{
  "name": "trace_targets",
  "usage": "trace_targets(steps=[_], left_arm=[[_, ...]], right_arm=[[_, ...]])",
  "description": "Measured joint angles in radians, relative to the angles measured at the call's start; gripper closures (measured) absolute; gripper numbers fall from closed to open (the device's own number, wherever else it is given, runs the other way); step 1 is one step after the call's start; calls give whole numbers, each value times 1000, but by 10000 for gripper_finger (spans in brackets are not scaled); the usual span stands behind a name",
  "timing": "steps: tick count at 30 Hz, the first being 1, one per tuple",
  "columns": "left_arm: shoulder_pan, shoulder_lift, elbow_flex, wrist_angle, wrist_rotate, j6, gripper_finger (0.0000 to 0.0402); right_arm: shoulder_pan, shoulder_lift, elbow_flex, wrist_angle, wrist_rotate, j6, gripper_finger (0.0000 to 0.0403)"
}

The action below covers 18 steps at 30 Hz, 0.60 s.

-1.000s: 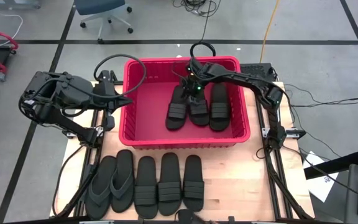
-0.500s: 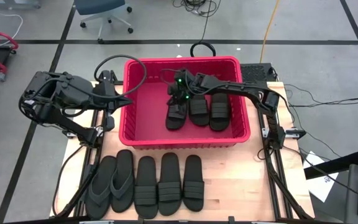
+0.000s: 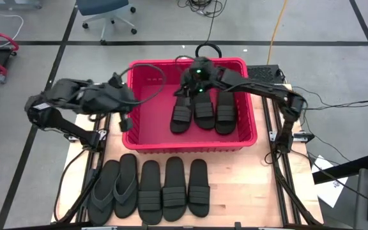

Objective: Pick and place slides into bin
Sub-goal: Put the black slide into the red bin

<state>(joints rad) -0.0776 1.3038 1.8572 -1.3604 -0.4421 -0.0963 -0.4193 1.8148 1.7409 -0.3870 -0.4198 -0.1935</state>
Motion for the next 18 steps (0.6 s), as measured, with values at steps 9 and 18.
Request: trace_targets(steps=[9,18], left_arm=[[252,-38,-337,416,351,88,401],[427,144,-482,606,514,14,401]], right_arm=[[108,-230,1,33,37,101,403],[184,-290,0,-88,245,131,403]])
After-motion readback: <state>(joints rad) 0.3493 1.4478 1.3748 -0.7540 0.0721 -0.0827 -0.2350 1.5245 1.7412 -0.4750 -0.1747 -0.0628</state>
